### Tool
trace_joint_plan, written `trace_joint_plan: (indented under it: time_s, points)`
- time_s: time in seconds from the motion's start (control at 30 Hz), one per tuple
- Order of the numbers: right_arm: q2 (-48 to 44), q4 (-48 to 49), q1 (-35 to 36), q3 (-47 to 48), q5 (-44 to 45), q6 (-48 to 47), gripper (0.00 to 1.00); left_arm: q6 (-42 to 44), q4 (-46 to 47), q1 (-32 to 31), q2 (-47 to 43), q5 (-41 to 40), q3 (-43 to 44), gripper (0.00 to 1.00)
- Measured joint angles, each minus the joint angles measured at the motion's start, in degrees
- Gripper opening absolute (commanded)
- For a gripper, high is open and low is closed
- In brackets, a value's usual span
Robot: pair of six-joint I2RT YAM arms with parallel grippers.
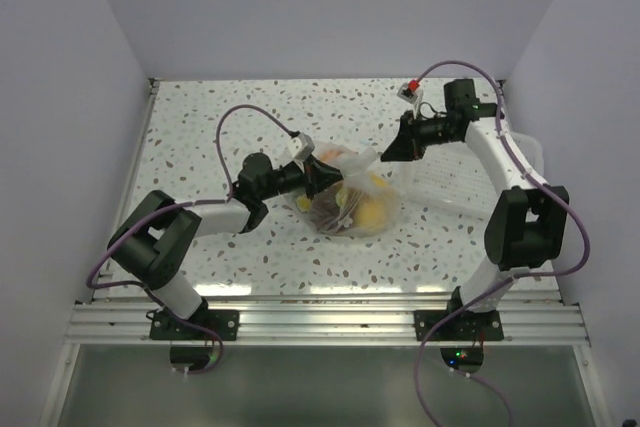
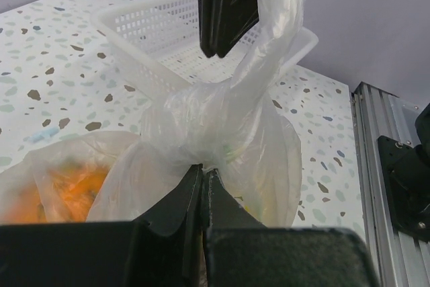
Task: Place the fake fruits into the plastic bag and tie a complex knot
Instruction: Tie the plastic bag at the center of the board.
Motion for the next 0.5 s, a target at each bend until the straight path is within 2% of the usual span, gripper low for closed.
trace_joint_plan:
  time_s: [0.3, 0.5]
  points:
    - [4.35, 2.99, 7.65, -4.96, 1.31, -1.05, 0.25, 0.02, -1.70, -0.33, -0.04, 2.08, -0.26, 0.00]
    - [6.49, -1.99, 9.09, -5.05, -3.30, -7.80, 0.44, -0.87, -2.03, -1.49, 0.00, 3.30, -1.70, 0.00]
